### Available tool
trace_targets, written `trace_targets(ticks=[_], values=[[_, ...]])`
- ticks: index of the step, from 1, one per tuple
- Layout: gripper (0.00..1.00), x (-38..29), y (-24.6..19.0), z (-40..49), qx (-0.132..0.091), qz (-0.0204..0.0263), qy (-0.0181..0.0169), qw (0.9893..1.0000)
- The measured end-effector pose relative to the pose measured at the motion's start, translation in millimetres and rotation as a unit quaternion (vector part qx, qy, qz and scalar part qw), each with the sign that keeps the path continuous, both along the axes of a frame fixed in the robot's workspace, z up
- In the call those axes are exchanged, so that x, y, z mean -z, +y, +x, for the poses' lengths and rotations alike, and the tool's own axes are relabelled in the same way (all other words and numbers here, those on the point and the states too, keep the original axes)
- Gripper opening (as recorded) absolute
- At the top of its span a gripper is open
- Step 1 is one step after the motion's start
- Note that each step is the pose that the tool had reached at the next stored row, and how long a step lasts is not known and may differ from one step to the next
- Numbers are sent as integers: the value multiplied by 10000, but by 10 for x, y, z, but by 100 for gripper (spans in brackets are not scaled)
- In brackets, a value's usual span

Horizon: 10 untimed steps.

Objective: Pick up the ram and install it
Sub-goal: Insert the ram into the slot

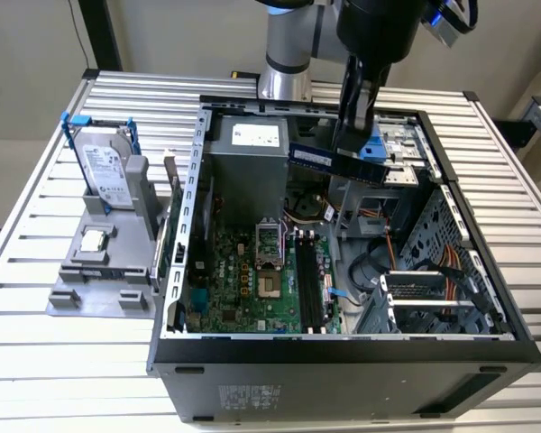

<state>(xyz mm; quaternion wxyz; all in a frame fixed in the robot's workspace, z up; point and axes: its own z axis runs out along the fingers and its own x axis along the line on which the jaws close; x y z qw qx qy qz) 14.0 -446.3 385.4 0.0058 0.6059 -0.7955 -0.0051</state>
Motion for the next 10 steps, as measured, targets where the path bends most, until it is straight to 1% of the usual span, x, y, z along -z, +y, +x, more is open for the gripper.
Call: trace_targets(ticks=[10], values=[[0, 0, 0, 0, 162, 0, 0, 9999]])
